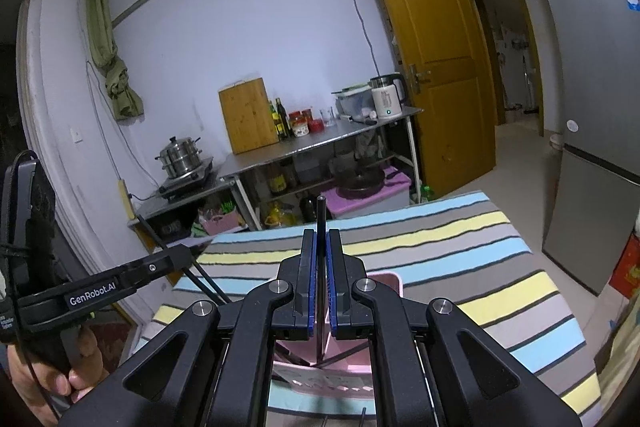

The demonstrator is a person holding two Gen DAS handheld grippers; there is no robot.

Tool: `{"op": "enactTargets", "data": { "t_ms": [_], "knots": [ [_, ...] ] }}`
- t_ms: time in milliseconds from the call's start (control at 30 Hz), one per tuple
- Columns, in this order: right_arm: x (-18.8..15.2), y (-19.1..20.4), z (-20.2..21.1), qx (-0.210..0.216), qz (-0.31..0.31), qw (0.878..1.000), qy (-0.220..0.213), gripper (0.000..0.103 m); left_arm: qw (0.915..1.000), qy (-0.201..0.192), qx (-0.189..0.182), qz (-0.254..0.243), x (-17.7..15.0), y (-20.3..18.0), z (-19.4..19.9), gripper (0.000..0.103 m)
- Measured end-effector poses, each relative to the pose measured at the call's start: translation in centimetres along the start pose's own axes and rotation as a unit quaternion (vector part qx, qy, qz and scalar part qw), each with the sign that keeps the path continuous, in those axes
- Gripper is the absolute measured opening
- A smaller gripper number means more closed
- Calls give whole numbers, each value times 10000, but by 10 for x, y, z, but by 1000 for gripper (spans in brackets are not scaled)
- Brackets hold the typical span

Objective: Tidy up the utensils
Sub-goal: 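Lift both held chopsticks over the pink basket with both grippers, then drop the chopsticks into the basket by opening both grippers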

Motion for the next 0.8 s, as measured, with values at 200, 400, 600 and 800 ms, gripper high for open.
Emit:
{"op": "enactTargets", "data": {
  "t_ms": [200, 400, 600, 800],
  "knots": [
    [-16, -2, -10, -19, 4, 9998, 207, 4, 9999, 123, 45, -95, -13, -1, -9, 5],
    [-29, -4, -15, 56, -29, 9991, 421, 4, 9996, 236, 84, -156, -22, -3, -15, 6],
    [-31, -8, -8, 52, -46, 9987, 505, 5, 9995, 234, 164, -128, -23, 2, -11, 28],
    [-25, -5, 8, 69, -64, 9992, 400, 15, 9997, 110, 187, -115, -21, 5, 3, 32]
  ]
}}
Point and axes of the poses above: each gripper's, at about its wrist camera, not at the fingertips, and z roughly against the way its jaws point, y to its left, x to its top, the point moved 10 cm from there along -z, roughly the way its jaws point, and after that the axes turned 12 degrees about x, right-handed, at the moved point
